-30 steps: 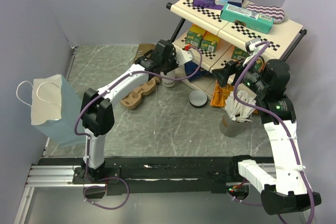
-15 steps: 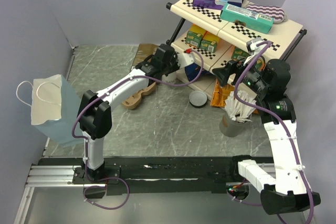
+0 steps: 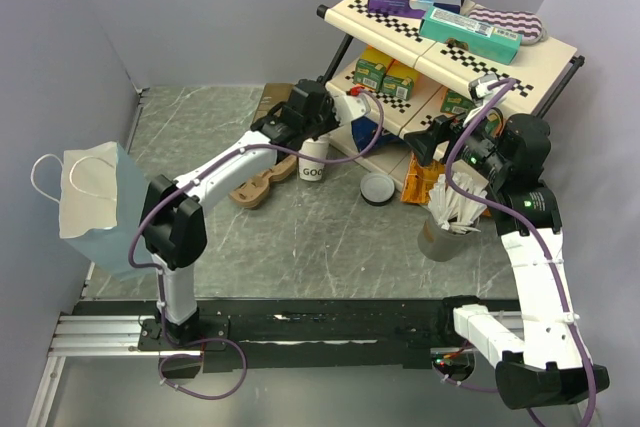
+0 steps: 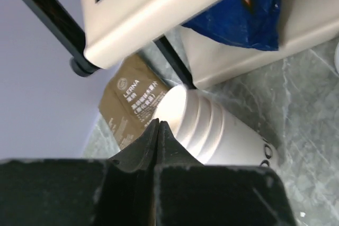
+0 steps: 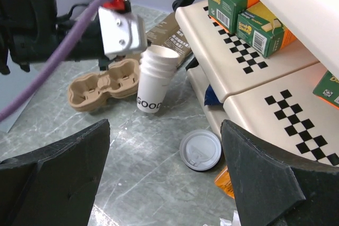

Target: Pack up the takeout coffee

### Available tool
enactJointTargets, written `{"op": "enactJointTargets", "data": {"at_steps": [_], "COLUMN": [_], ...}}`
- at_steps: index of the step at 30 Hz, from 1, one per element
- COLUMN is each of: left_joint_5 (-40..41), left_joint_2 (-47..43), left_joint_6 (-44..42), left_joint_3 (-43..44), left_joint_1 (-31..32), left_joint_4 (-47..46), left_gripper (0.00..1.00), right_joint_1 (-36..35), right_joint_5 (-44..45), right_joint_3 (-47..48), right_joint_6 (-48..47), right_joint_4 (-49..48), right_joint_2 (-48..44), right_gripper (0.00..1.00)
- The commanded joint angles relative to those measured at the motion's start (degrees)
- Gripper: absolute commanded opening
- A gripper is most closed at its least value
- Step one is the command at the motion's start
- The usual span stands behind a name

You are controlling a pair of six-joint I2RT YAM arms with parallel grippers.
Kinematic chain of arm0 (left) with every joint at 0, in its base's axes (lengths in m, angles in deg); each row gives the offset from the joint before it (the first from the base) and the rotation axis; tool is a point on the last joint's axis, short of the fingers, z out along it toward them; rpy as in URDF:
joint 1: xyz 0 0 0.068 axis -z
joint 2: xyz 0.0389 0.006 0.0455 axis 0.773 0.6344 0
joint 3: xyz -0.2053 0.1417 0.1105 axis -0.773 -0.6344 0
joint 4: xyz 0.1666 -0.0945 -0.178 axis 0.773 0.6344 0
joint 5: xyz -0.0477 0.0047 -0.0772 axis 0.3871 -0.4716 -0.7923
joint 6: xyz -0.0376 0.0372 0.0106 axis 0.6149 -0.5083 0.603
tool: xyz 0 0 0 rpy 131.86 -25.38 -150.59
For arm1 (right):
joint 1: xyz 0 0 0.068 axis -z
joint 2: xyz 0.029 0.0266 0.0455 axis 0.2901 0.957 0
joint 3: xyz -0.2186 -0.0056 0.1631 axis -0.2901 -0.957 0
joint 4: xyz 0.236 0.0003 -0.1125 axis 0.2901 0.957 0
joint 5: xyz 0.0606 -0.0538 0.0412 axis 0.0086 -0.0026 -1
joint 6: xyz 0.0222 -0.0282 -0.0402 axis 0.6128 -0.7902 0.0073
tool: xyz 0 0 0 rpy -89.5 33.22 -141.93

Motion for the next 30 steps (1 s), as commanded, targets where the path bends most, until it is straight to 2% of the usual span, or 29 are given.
{"op": "enactJointTargets", "data": {"at_steps": [1,2,3,4,7,9,12,13,14,16,17,18,21,25,30], "left_joint_5": [-6.6,-5.2,-2.2,0.0,-3.8,-2.4,-4.0,-5.6,-7.1,-14.0,-19.1,-27.9,-35.0,-45.7,-54.0], "left_joint_2": [-0.5,-3.0,-3.0,-2.1,0.7,-0.6,0.4,0.8,1.7,2.8,4.8,6.3,11.9,15.1,20.2], "left_joint_6": [2.3,4.5,1.2,-1.5,4.1,4.7,6.4,7.0,8.6,11.3,11.7,11.6,11.0,12.3,12.7], "left_joint_3": [9.1,2.4,-1.2,-1.8,5.7,3.6,6.2,7.2,8.6,10.2,13.0,15.0,20.8,19.8,22.2], "left_joint_1": [0.1,-0.2,0.4,0.7,-0.8,-0.6,-0.9,-1.4,-2.6,-4.7,-7.7,-9.3,-13.6,-17.4,-20.2], "left_joint_4": [4.6,-0.7,-4.9,-3.2,3.7,0.2,3.9,5.6,6.7,10.2,12.1,17.7,22.5,17.2,13.2], "left_gripper": [0.01,0.01,0.01,0.01,0.01,0.01,0.01,0.07,0.32,0.46,0.54,0.55,0.59,0.61,0.61], "right_joint_1": [0.7,0.7,0.8,0.8,0.9,0.9,1.1,1.1,1.1,1.1,1.1,1.1,1.1,1.1,1.1], "right_joint_5": [-1.0,-0.9,-0.9,-1.2,-1.4,-1.3,-1.1,-1.3,-1.3,-1.4,-1.6,-1.6,-4.4,-11.7,-18.4], "right_joint_3": [0.1,-0.3,-0.6,-0.7,-0.4,-0.4,-0.8,-0.9,-1.1,-1.1,-1.0,-0.9,-0.7,-0.4,0.0], "right_joint_6": [1.3,1.4,1.4,1.6,2.0,1.5,1.6,1.6,1.6,1.6,1.3,1.1,-1.1,-7.2,-9.6], "right_joint_4": [-1.9,-2.2,-2.4,-2.6,-2.6,-2.2,-2.3,-2.3,-2.3,-2.1,-1.8,-1.5,0.7,5.9,12.6], "right_joint_2": [-0.6,-0.6,-0.8,-0.7,-0.6,-0.6,-0.8,-0.8,-0.8,-0.7,-0.6,-0.5,-0.1,0.9,3.2], "right_gripper": [0.91,0.91,0.91,0.91,0.91,0.91,0.91,0.91,0.91,0.91,0.91,0.91,0.91,0.91,0.91]}}
